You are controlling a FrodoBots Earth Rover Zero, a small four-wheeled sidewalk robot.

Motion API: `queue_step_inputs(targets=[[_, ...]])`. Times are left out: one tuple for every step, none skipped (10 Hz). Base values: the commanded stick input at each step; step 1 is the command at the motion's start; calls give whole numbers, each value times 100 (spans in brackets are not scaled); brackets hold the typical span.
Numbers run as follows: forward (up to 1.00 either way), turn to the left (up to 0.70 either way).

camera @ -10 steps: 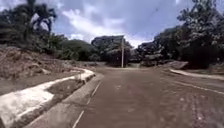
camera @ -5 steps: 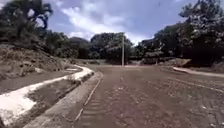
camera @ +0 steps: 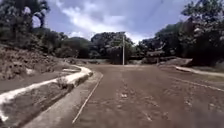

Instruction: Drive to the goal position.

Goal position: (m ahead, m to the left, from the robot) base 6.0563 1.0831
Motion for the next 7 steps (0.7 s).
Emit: queue_step_inputs(targets=[[100,0],[100,0],[100,0],[100,0],[100,0],[100,0],[100,0]])
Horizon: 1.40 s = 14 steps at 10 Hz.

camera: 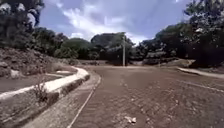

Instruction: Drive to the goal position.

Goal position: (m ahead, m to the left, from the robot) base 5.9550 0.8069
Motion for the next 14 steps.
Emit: queue_step_inputs(targets=[[100,19],[100,27],[100,7],[100,0],[100,0],[100,0],[100,0],[100,0],[100,0],[100,0],[100,0],[100,0],[100,0],[100,0]])
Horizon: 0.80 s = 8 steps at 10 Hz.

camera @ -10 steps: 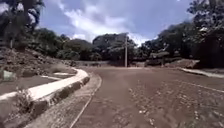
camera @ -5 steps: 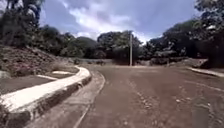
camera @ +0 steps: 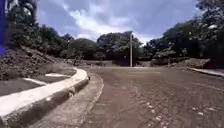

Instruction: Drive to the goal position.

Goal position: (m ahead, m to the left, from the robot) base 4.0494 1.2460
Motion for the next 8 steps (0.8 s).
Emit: queue_step_inputs(targets=[[100,0],[100,0],[100,0],[100,0],[100,0],[100,0],[100,0],[100,0]])
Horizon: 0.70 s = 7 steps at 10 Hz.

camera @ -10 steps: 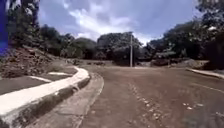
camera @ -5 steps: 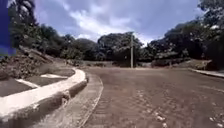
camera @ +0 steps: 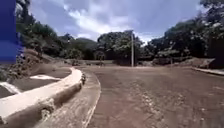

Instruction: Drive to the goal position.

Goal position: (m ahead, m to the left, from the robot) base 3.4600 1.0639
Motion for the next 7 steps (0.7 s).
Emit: queue_step_inputs(targets=[[100,0],[100,0],[100,0],[100,0],[100,0],[100,0],[100,14]])
